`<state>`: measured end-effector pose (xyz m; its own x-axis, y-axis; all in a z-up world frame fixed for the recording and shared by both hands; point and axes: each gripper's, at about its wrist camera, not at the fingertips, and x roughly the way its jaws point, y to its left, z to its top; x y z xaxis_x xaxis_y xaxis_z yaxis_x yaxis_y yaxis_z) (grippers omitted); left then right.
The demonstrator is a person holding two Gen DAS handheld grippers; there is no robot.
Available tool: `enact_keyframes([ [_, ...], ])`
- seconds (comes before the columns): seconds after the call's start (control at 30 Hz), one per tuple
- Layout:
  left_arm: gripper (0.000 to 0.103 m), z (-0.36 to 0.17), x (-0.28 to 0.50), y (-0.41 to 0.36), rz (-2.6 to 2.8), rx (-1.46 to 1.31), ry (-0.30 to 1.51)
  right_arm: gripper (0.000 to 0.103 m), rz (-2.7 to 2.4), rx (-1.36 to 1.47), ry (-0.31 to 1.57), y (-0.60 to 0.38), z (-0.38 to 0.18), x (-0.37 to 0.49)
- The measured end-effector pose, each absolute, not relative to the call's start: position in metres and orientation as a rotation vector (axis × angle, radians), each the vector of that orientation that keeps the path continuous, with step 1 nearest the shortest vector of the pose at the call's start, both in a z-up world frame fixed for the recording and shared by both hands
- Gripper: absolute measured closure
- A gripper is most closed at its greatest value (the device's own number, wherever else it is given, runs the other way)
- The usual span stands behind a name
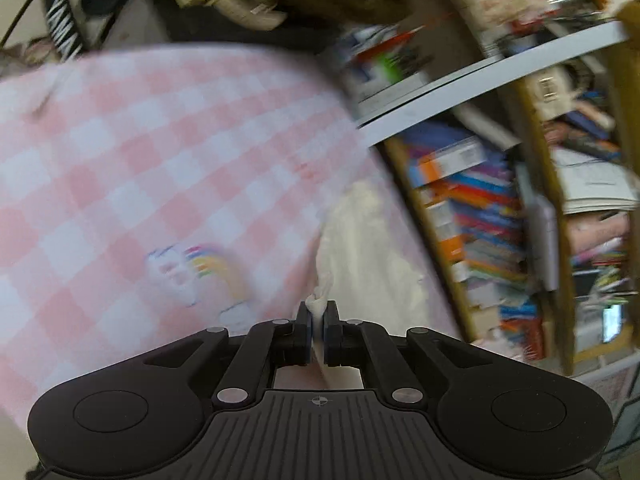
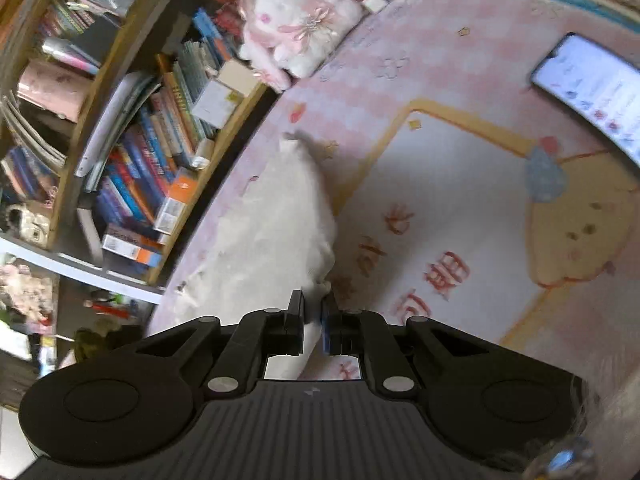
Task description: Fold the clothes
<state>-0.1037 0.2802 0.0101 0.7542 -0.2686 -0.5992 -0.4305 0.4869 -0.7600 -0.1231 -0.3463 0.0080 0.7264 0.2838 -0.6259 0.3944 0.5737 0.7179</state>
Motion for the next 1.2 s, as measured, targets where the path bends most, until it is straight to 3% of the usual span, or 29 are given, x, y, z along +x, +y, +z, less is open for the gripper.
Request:
enact_keyframes([
  [0.17, 0.099, -0.010, -0.113, 0.276, 0.115, -1.105, 0.787, 0.095, -0.166, 0.937, 0.886, -0.341, -0.020, -0.128],
  [0.23, 0.093, -0.013, -0.112, 0.276, 0.118, -1.090, 0.807, 0.094, -0.176, 0.911, 0.882, -0.337, -0.020, -0.131],
  [0.43, 0.087, -0.016, -0.118, 0.284, 0.096, -1.114, 0.816, 0.069, -0.238, 0.792, 0.873, -0.327, -0.007, -0.138],
  [0.7, 0.074, -0.019, -0.122, 0.288, 0.074, -1.179, 0.781, 0.061, -0.253, 0.626, 0.832, -0.298, 0.021, -0.153],
  [1.13, 0.073, -0.022, -0.123, 0.275, 0.178, -1.235, 0.703, 0.055, 0.050, 0.181, 0.836, -0.207, 0.044, -0.111],
  [1.2, 0.077, -0.019, -0.122, 0.270, 0.207, -1.218, 0.701, 0.055, 0.115, 0.094, 0.837, -0.194, 0.045, -0.102],
])
